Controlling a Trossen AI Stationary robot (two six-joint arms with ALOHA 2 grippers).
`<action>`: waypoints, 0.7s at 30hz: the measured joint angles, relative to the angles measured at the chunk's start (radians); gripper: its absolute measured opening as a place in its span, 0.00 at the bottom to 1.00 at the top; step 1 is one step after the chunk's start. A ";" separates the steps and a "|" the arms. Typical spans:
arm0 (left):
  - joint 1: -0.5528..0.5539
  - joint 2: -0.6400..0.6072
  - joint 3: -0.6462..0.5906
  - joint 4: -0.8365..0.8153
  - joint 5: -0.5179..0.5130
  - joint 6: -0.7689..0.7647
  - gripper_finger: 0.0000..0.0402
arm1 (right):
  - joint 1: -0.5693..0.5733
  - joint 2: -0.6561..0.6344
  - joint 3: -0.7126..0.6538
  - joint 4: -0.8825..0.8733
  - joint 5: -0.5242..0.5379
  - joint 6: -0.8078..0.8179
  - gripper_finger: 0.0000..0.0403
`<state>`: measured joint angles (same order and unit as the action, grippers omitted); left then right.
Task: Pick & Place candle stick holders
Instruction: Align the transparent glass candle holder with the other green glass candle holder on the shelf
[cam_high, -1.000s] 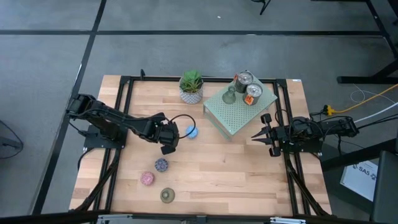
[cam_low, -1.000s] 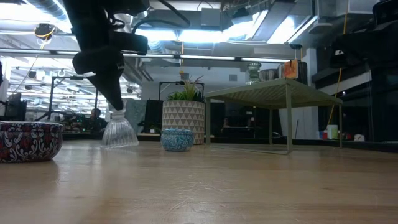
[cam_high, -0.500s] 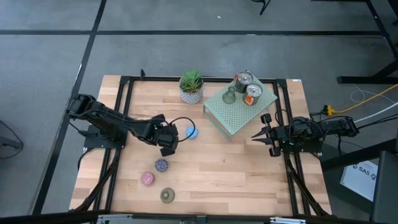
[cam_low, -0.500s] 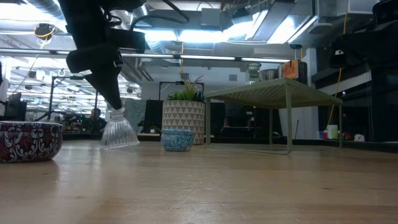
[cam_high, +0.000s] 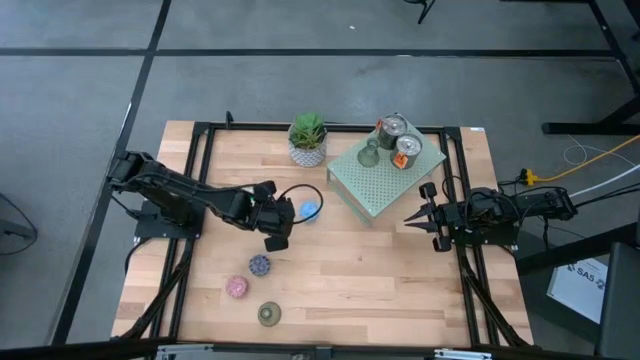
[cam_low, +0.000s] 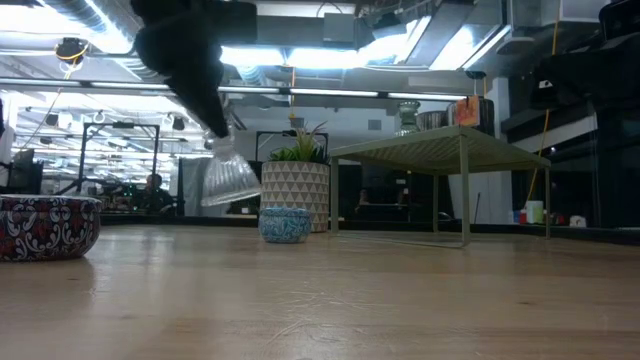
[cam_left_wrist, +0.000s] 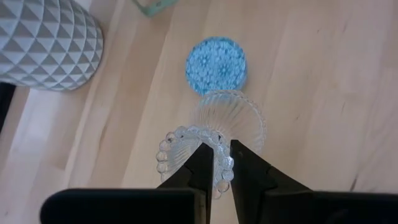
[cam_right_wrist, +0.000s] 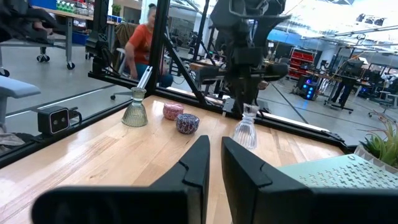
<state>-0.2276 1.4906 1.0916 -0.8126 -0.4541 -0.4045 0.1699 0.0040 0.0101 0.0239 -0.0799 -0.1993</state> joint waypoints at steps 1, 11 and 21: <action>0.000 0.000 0.008 0.000 0.000 0.007 0.07 | 0.000 0.000 0.000 0.000 0.000 0.000 0.11; 0.041 -0.001 0.144 -0.011 0.033 0.095 0.07 | 0.000 0.000 0.000 0.000 0.000 0.000 0.11; 0.144 -0.001 0.254 -0.012 0.064 0.239 0.07 | 0.000 0.000 0.000 0.000 0.000 0.000 0.11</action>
<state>-0.0833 1.4895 1.3460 -0.8249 -0.3901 -0.1657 0.1699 0.0042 0.0101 0.0239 -0.0799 -0.1993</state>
